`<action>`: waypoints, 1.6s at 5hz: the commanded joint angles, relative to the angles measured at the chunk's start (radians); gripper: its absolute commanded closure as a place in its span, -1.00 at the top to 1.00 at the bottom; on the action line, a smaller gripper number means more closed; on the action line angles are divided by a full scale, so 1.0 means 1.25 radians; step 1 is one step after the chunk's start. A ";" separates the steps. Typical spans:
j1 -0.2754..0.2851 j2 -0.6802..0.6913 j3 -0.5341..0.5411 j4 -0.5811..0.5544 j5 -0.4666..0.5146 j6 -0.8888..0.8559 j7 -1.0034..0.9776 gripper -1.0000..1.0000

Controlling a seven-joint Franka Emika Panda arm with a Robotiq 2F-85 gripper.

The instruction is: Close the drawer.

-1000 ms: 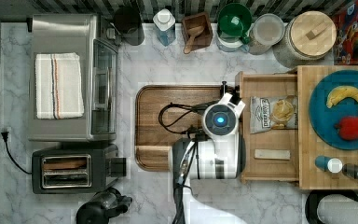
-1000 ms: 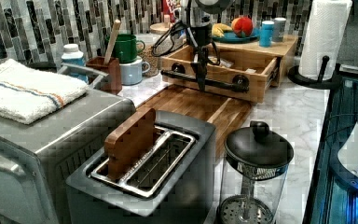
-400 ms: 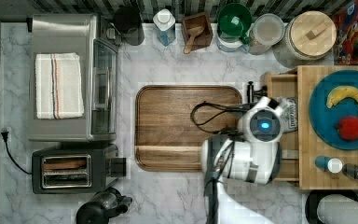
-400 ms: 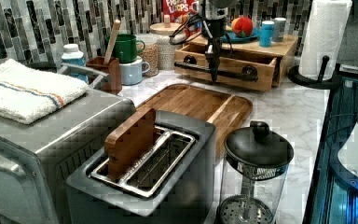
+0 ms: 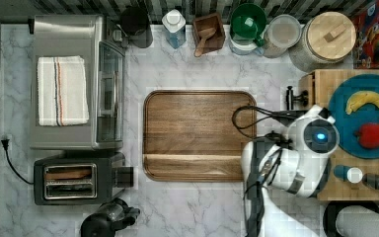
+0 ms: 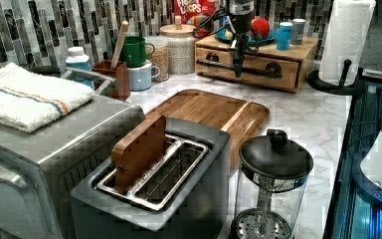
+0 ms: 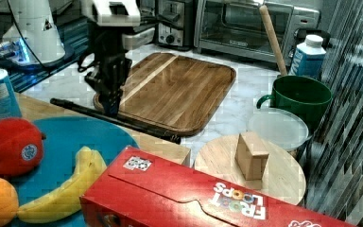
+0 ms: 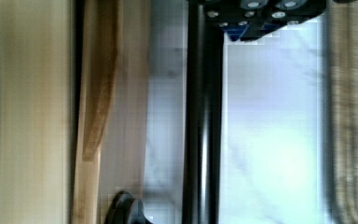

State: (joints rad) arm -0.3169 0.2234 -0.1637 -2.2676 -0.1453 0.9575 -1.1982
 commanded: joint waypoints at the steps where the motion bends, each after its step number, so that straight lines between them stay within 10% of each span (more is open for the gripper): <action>1: -0.125 0.061 -0.059 0.149 0.004 0.036 -0.136 -1.00; 8: -0.114 0.044 -0.063 0.139 0.031 0.005 -0.111 -1.00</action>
State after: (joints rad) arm -0.3586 0.2581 -0.1469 -2.2148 -0.0848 0.9233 -1.3008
